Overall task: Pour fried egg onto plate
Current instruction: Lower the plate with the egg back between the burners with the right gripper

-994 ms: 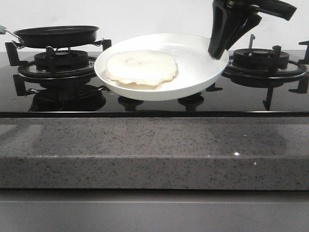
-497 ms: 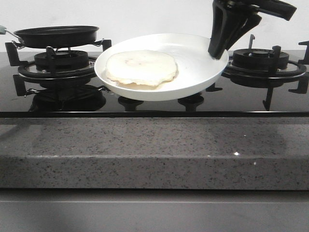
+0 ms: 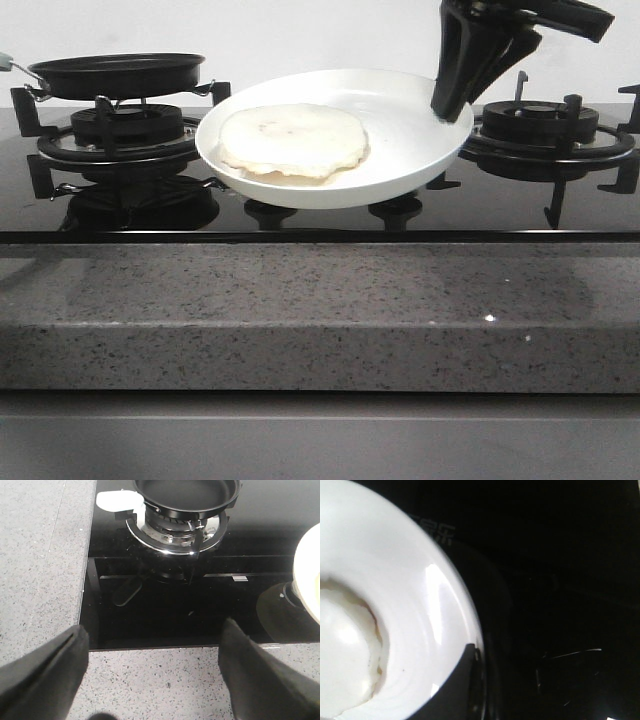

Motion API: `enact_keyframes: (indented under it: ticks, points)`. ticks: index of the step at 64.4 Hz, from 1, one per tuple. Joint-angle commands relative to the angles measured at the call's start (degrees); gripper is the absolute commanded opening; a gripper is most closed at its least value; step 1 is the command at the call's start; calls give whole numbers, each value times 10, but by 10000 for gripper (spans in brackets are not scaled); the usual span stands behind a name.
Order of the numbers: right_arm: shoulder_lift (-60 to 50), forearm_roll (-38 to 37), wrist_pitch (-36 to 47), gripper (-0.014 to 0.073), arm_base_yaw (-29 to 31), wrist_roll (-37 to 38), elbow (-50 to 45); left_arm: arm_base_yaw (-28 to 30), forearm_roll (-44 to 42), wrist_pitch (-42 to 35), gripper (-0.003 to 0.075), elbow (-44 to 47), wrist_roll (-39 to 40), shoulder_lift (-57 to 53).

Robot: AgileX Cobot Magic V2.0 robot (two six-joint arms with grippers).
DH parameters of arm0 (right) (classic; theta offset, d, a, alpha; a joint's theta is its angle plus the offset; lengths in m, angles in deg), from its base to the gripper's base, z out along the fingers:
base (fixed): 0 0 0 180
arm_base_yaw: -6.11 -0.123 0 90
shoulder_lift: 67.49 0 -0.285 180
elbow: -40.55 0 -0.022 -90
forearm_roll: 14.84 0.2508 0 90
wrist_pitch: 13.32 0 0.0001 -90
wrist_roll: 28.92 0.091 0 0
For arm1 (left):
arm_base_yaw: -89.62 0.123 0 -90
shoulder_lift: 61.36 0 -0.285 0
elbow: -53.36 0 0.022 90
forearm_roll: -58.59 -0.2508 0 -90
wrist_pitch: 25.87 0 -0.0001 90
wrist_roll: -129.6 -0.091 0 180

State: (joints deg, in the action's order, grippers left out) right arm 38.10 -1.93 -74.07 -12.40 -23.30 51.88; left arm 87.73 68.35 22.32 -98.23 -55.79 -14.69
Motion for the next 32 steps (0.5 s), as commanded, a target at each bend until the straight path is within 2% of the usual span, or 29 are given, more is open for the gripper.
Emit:
enact_keyframes:
  ticks: [1,11,20,32]
  points:
    - [-31,6,22,-68,0,-3,15,-4,9,-41,536,-15,6,-1]
    - [-31,6,22,-68,0,-3,15,-4,10,-48,536,-15,6,-1]
    - [-30,6,56,-68,0,-3,17,-4,10,-48,536,-15,6,-1]
    - [-26,4,88,-68,9,-4,60,-4,10,-48,536,-15,6,-1]
